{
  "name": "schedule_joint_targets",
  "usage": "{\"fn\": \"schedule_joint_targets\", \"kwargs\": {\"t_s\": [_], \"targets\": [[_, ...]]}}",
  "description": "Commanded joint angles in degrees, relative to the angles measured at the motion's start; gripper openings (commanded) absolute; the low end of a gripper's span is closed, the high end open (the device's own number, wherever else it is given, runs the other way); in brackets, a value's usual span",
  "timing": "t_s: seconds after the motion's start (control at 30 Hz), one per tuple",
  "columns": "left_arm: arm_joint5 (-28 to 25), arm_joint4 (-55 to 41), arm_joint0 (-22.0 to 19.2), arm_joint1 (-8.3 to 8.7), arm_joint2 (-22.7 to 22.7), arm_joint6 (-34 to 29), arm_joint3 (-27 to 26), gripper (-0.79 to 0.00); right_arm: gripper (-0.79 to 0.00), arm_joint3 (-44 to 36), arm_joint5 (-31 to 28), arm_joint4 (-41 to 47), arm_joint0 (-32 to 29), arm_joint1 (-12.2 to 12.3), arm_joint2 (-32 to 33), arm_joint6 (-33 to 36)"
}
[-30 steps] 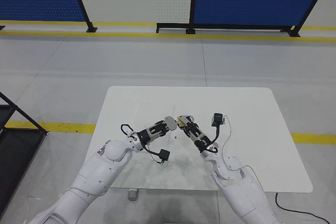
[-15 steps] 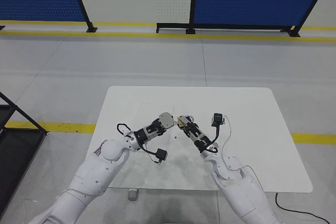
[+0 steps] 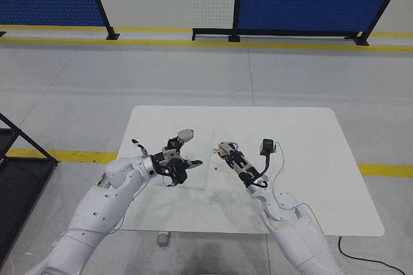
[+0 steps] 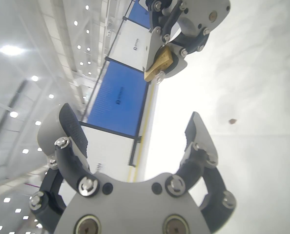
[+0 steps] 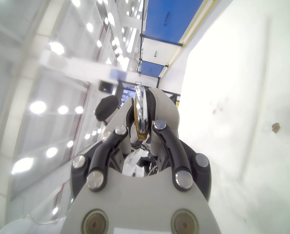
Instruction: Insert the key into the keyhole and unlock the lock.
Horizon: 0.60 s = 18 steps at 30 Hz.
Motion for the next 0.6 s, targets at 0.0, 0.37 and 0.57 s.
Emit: {"fn": "schedule_joint_targets", "kwargs": {"t_s": [0.0, 0.37, 0.57], "targets": [[0.29, 0.24, 0.01, -0.01, 0.02, -0.11, -0.04, 0.000, -0.785, 0.00, 0.00, 0.00, 0.00, 0.00, 0.00, 0.00], [-1.28, -2.56, 0.19, -0.12, -0.10, -0.10, -0.10, 0.000, -0.785, 0.00, 0.00, 0.00, 0.00, 0.00, 0.00, 0.00], [-19.33, -20.09, -3.60, -0.55, -2.04, -6.88, 2.25, 0.000, -0.785, 0.00, 0.00, 0.00, 0.00, 0.00, 0.00, 0.00]]}}
